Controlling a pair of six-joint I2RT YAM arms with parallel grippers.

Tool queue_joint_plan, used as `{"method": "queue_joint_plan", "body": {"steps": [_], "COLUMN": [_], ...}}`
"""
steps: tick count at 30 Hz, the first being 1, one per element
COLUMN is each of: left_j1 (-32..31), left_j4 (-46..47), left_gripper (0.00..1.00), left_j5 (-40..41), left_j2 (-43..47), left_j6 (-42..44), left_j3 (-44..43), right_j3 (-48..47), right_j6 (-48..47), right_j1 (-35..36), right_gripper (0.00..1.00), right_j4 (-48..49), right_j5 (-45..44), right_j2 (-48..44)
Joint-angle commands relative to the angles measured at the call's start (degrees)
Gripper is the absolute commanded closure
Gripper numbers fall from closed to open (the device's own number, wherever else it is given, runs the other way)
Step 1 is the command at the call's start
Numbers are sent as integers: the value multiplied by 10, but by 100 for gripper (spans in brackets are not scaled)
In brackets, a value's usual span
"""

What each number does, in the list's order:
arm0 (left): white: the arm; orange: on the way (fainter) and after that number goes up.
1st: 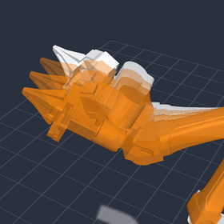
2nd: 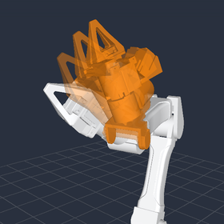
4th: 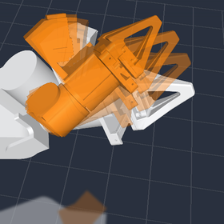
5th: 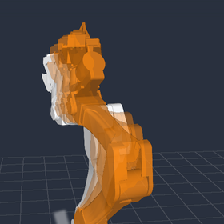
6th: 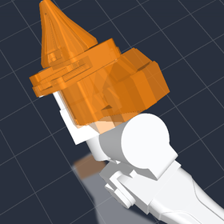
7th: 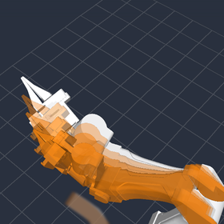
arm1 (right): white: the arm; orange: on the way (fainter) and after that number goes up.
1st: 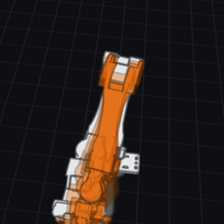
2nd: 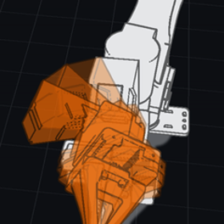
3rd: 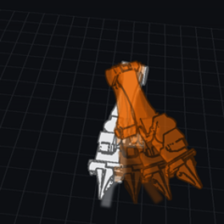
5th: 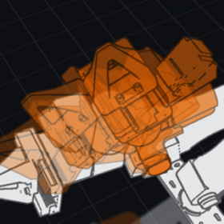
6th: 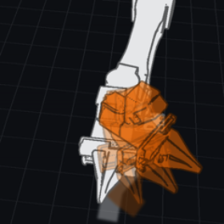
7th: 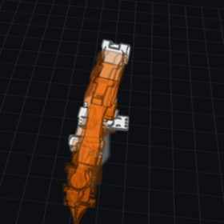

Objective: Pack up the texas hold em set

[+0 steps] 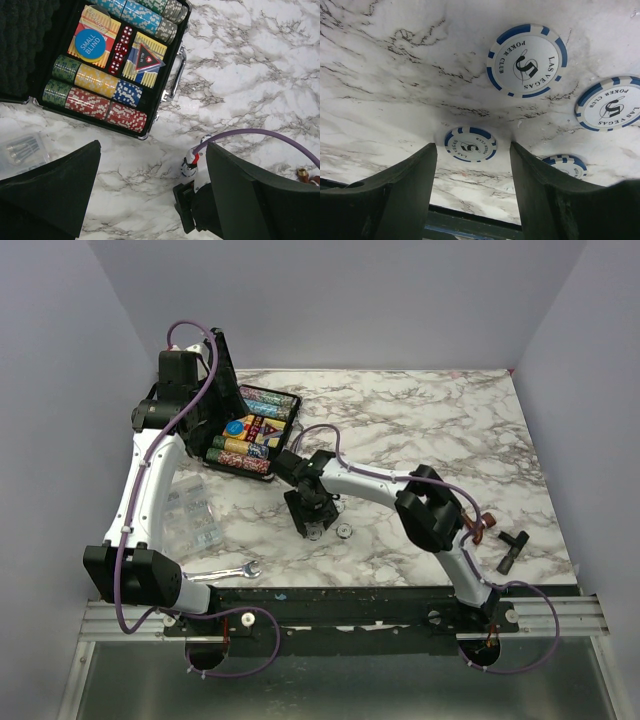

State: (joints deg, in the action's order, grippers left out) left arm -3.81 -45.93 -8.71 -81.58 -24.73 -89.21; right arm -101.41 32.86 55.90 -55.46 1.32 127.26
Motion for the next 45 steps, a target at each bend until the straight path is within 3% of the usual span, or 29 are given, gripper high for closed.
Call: {"method": "queue_joint_plan", "body": {"steps": [1, 15, 33, 45], "left_j1": [3, 3, 3, 3], "left_j4": [10, 12, 15, 16], "left_gripper": [14, 14, 14, 14], "left_j5": [-18, -26, -35, -39], "left_j2": [17, 20, 20, 19], "left_j6": [-3, -4, -5, -5], "left_j3": [1, 3, 6, 7], "right_j3": [-17, -69, -39, -44], "right_j6": [-3, -1, -18, -23], "right_j1": [17, 33, 33, 33], "right_gripper": [39, 42, 48, 61], "right_j4": [-42, -89, -40, -40], "right_j5": [-39, -75, -36, -53], "right_j2": [35, 79, 94, 71]}}
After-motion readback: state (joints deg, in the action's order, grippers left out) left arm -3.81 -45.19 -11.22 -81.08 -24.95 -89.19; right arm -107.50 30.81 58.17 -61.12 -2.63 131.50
